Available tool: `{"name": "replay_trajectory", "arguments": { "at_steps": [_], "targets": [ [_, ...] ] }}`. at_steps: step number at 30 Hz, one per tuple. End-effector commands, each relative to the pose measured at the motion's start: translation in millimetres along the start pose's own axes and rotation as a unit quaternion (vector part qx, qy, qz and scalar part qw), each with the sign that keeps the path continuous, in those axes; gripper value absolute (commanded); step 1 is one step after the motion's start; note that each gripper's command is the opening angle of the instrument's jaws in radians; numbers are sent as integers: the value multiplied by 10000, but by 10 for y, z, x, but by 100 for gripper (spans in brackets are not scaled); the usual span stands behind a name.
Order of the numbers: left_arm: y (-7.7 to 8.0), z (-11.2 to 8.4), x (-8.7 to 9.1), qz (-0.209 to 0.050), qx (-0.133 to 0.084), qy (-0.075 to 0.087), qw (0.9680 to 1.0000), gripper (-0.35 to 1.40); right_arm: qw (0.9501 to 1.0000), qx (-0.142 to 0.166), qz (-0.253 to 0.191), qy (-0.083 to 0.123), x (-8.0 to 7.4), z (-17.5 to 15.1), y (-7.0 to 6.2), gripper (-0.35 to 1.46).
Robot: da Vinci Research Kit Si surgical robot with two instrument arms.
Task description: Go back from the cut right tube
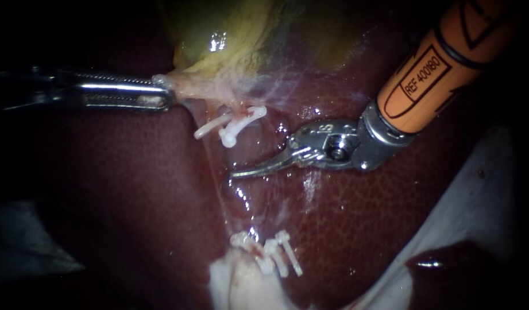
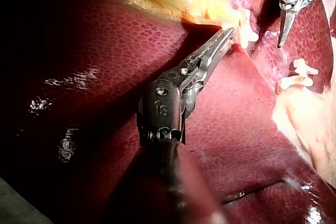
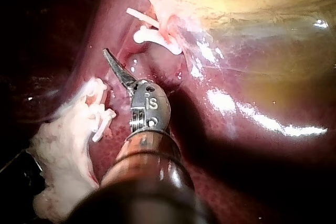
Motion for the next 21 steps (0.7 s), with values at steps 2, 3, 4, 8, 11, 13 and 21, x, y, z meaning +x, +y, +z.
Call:
{"name": "replay_trajectory", "arguments": {
  "at_steps": [2, 3, 4, 8, 11, 13, 21],
  "targets": [
    [0, 0, 0, 0, 0, -1, 10000, -35, 10000, -13, -7, 38, -2, 1, -1, 9],
    [0, -1, 0, 0, -1, -1, 10000, -35, 10000, -57, -10, 50, -2, 1, -1, 47],
    [0, -1, 0, 0, -1, -1, 10000, -35, 9999, -101, -11, 64, -3, 2, -1, 86],
    [0, -1, 0, 1, -1, -1, 10000, -35, 9999, -145, -13, 91, -3, 3, 0, 118],
    [0, -1, -1, 2, 0, -1, 10000, -35, 9999, -145, -13, 91, -3, 3, -1, 123],
    [0, -1, -1, 3, 1, -1, 10000, -35, 9998, -173, -13, 100, -3, 3, -1, 126],
    [-1, -2, -2, 5, -4, -2, 10000, -35, 9923, -1122, -412, 333, -7, -13, -28, 145]
  ]
}}
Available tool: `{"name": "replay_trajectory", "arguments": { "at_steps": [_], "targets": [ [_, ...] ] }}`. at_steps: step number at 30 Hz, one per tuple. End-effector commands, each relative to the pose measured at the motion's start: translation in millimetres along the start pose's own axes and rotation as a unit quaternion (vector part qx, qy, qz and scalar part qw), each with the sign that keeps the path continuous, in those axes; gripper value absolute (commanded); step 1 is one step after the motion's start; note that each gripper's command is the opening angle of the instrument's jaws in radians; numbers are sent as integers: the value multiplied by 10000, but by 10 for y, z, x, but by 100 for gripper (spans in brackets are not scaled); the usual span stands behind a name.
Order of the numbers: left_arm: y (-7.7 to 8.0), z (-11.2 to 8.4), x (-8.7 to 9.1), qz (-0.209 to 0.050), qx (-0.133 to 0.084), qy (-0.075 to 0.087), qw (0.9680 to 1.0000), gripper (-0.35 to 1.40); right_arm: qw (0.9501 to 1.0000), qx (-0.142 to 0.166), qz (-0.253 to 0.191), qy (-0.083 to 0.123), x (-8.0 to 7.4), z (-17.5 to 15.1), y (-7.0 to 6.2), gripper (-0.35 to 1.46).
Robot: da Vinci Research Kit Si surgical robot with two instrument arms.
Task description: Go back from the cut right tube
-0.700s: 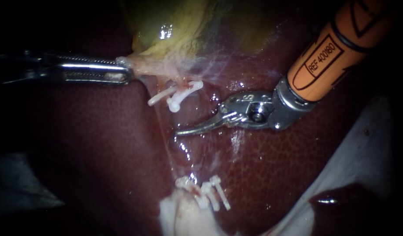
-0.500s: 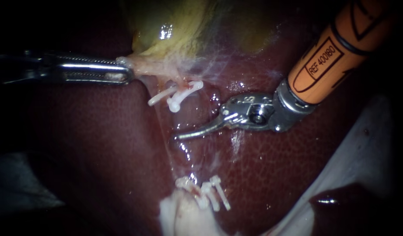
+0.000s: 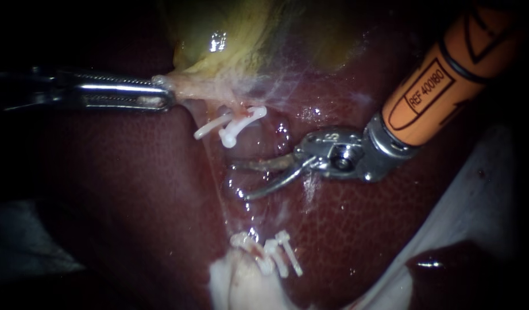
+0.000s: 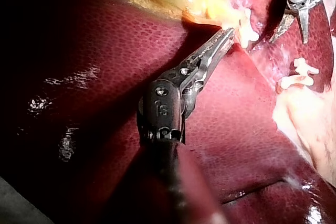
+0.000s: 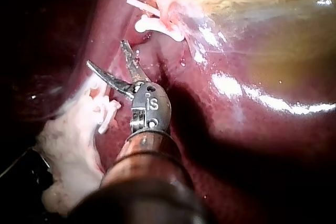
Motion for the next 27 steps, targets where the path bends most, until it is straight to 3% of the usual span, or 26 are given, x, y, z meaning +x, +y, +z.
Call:
{"name": "replay_trajectory", "arguments": {
  "at_steps": [1, 4, 8, 13, 16, 21, 27],
  "targets": [
    [-1, 0, 0, 2, -6, -1, 10000, -35, 9998, -106, -143, -40, 2, -4, -5, 145],
    [-2, 0, 0, 2, -8, -1, 10000, -35, 9962, -463, -614, -415, 9, -23, -17, 145],
    [-2, 0, 0, 3, -9, -1, 10000, -35, 9839, -849, -1121, -1108, 23, -52, -29, 145],
    [-2, 0, 0, 3, -9, -2, 10000, -35, 9739, -1086, -1267, -1535, 24, -82, -45, 145],
    [-2, 0, 0, 4, -10, -2, 10000, -35, 9652, -1286, -1315, -1862, 21, -93, -52, 145],
    [-4, 1, -2, 7, -8, -1, 10000, -35, 9579, -1520, -1372, -2013, 20, -102, -55, 145],
    [-8, 9, -9, 28, 14, 6, 10000, -35, 9536, -1716, -1360, -2064, 23, -107, -56, 145]
  ]
}}
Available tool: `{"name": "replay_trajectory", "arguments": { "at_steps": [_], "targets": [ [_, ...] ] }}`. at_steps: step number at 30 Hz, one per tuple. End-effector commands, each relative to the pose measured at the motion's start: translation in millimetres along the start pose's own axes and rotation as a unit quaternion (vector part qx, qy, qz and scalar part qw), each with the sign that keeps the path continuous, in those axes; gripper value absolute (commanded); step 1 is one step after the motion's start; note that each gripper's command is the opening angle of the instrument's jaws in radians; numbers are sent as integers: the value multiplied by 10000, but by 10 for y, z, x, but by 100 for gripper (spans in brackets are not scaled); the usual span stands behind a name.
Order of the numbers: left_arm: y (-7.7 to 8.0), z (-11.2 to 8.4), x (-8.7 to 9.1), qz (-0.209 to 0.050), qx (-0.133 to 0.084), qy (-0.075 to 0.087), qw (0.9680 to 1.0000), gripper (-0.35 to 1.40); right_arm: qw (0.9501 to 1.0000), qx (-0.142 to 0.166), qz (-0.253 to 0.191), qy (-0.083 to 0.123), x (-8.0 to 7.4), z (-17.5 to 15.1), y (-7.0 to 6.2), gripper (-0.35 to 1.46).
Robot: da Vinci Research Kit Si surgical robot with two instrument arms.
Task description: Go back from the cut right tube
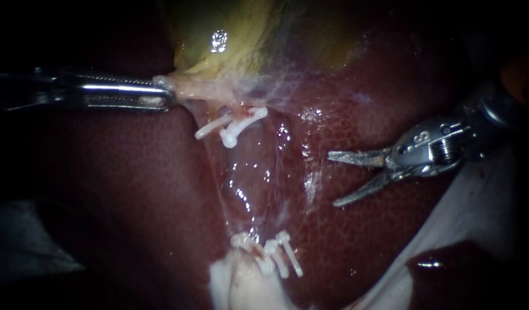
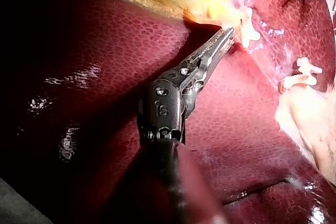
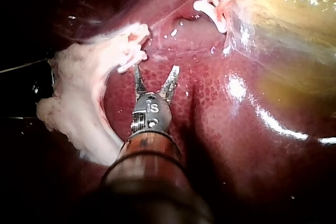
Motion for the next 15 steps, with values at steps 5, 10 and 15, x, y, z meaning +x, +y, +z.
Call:
{"name": "replay_trajectory", "arguments": {
  "at_steps": [5, 10, 15],
  "targets": [
    [-5, 17, -8, 28, 55, -2, 10000, -35, 9999, 138, 29, 31, 2, -8, 1, 145],
    [-12, 36, -20, 95, 42, -62, 9999, -35, 9999, 138, 36, 29, 5, -13, 0, 145],
    [-14, 52, -31, 69, 7, -114, 9999, -35, 9999, 139, 36, 30, 6, -14, -1, 145]
  ]
}}
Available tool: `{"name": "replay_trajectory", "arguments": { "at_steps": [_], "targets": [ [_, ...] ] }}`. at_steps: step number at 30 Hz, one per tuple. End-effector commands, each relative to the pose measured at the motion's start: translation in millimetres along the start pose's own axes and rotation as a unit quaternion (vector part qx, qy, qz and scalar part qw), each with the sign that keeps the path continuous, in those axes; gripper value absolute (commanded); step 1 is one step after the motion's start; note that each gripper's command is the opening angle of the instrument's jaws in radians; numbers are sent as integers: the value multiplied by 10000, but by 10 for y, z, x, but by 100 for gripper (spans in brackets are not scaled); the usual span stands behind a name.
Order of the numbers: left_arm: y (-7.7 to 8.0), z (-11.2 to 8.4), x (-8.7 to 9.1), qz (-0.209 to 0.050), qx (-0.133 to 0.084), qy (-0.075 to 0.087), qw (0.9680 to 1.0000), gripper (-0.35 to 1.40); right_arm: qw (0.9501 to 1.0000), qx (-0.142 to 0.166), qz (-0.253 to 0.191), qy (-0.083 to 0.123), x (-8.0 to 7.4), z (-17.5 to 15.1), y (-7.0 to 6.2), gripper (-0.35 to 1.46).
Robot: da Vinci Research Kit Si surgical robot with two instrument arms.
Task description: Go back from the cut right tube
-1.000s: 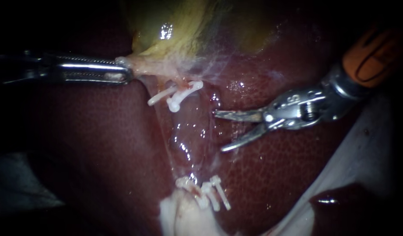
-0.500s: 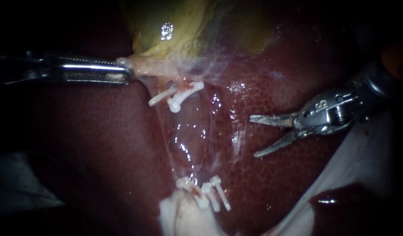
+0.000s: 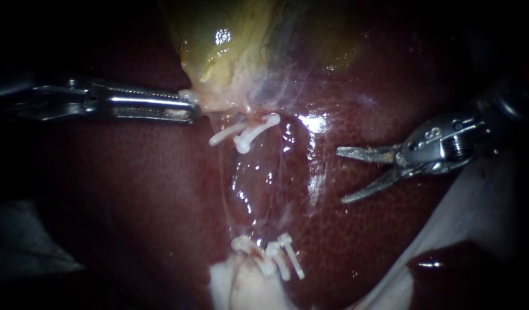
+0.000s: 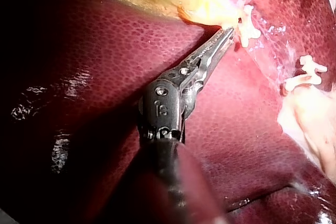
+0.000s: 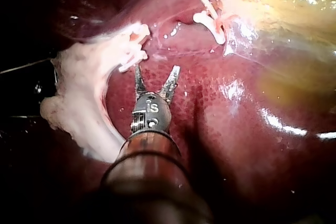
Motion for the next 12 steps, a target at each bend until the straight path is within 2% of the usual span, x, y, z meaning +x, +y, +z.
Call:
{"name": "replay_trajectory", "arguments": {
  "at_steps": [1, 10, 11, 12],
  "targets": [
    [1, 2, -2, -15, -6, -25, 10000, -35, 10000, 5, -3, 4, 0, 0, 0, 145],
    [1, 5, -3, -9, -19, -27, 10000, -35, 10000, 12, -1, 7, 1, 3, 0, 145],
    [1, 4, -2, -10, -24, -29, 10000, -35, 10000, 78, -1, 26, 2, 5, -1, 145],
    [1, 2, -1, -12, -33, -31, 10000, -35, 9997, 200, 6, 155, 3, 9, -2, 145]
  ]
}}
